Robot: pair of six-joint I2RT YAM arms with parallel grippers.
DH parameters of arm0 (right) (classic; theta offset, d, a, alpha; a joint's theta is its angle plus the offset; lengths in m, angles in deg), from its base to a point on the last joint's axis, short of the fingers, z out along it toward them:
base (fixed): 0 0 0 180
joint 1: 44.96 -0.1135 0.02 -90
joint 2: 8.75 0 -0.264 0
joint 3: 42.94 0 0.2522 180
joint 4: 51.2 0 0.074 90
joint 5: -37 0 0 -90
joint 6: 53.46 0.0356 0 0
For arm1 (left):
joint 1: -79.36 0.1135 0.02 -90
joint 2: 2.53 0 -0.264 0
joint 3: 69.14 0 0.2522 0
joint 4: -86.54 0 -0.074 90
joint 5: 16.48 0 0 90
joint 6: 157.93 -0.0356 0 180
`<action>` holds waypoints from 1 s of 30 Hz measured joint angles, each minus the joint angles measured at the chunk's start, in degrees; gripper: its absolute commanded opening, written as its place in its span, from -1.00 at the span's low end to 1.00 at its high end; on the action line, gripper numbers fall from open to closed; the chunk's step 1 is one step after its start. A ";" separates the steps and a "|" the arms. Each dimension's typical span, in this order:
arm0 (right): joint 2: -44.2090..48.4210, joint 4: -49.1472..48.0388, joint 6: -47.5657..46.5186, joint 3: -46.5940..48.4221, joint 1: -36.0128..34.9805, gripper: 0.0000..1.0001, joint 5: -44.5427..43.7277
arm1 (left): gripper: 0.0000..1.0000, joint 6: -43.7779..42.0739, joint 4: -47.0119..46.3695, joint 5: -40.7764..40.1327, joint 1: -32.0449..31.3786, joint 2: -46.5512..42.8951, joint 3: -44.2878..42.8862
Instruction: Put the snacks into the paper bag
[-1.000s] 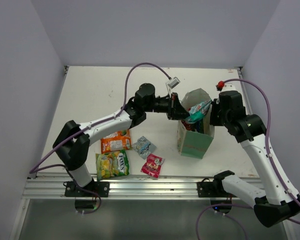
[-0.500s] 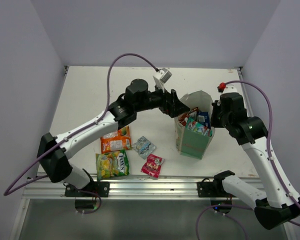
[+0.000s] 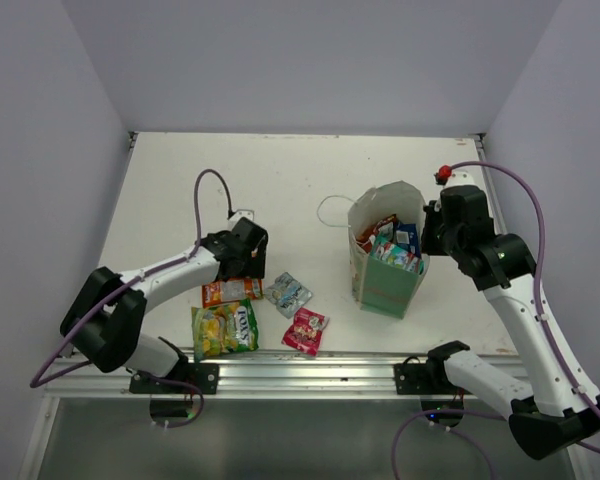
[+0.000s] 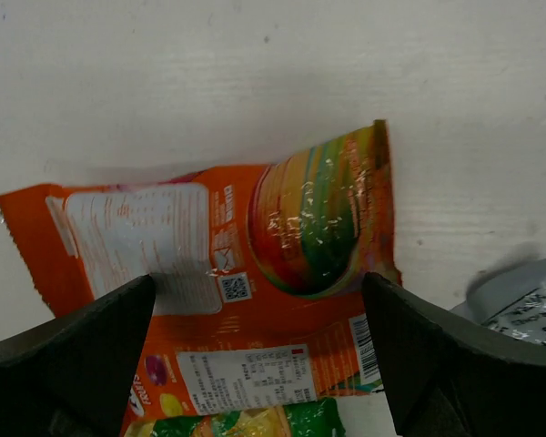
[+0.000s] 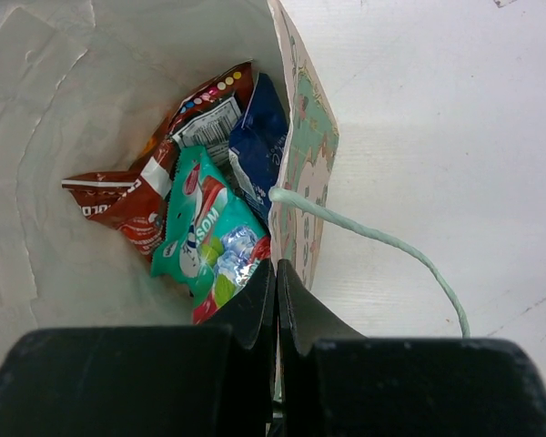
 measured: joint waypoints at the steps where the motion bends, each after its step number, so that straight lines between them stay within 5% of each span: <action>1: 0.00 -0.04 0.00 -0.02 0.00 -1.00 0.07 | 0.99 0.70 1.79 -0.79 0.17 0.37 1.05; 6: 0.02 -0.35 0.00 -0.31 0.00 -1.00 0.26 | 0.99 3.37 3.72 -2.16 0.20 0.76 1.57; 8: 0.02 -0.39 -0.02 -0.33 0.00 -1.00 0.55 | 0.83 3.98 3.26 -2.10 0.22 2.12 1.70; 9: 0.02 -0.48 -0.04 -0.33 0.00 -1.00 0.63 | 0.22 4.04 2.60 -2.12 0.22 3.13 1.81; 12: 0.02 -0.72 -0.09 -0.48 0.00 -1.00 1.01 | -1.00 4.26 0.33 -3.78 0.24 4.26 1.44; 22: -0.15 -1.20 -0.63 -0.66 0.00 -1.00 1.22 | -1.00 0.85 3.74 1.20 -1.20 2.93 -6.19; 30: -0.52 -1.81 -0.76 -0.79 0.00 -1.00 1.38 | -1.00 -2.73 -5.84 22.58 -10.64 2.56 -37.29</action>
